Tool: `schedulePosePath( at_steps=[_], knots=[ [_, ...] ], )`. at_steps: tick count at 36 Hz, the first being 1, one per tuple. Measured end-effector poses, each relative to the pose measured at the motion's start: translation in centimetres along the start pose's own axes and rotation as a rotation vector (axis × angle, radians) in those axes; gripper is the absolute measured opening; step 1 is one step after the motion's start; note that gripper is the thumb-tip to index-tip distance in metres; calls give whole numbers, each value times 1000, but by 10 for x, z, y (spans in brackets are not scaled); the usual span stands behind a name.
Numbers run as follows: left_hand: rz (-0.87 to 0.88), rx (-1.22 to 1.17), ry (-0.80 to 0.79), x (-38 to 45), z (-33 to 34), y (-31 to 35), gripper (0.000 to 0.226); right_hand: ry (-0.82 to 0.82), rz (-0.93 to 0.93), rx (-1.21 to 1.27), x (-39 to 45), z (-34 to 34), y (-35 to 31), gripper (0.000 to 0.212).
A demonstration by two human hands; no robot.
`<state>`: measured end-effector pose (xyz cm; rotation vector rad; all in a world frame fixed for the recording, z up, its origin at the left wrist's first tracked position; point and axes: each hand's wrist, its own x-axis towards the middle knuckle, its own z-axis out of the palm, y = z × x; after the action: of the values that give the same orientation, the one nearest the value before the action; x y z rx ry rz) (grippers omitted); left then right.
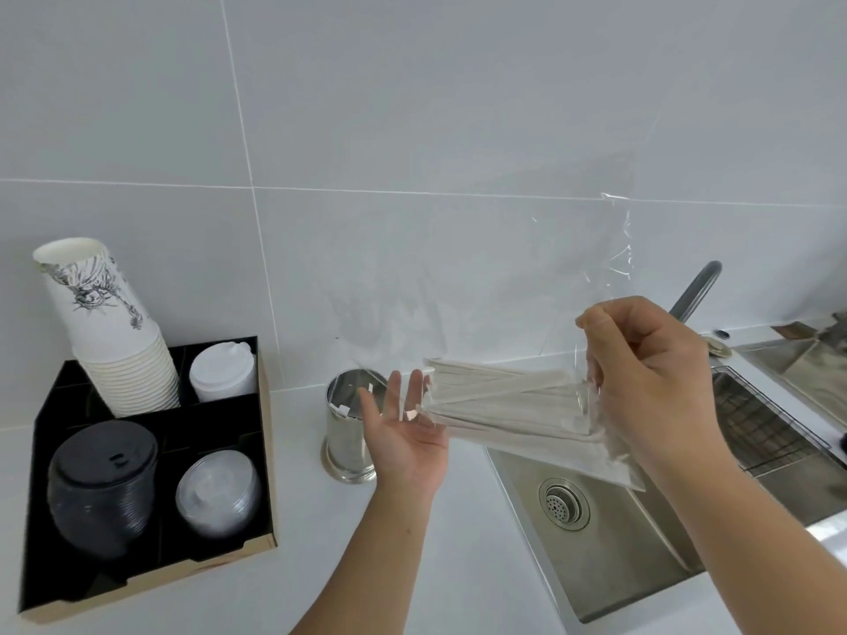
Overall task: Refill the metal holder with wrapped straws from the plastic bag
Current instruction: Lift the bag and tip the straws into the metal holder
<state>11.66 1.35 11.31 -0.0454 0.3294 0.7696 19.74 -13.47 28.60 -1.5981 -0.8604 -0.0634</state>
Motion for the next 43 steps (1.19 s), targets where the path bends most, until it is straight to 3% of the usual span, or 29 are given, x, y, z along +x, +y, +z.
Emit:
schedulePosePath(
  at_steps=[11,19,23,34,43],
  knots=[
    [-50,25,-81,-11,22,-20,46,21,-25,-11,1,-1,3,19],
    [-124,24,-130,-10,30,-27,66,15,-33,-15,7,5,1,22],
    [-154,-33,-158,-7,29,-26,59,24,-27,-1,10,6,-1,22],
    [-15,-67,100,11,2,-7,34,-5,-17,19,12,14,-1,19],
    [13,-112,68,17,-6,4,36,3,10,53,10,18,-7,20]
  ],
)
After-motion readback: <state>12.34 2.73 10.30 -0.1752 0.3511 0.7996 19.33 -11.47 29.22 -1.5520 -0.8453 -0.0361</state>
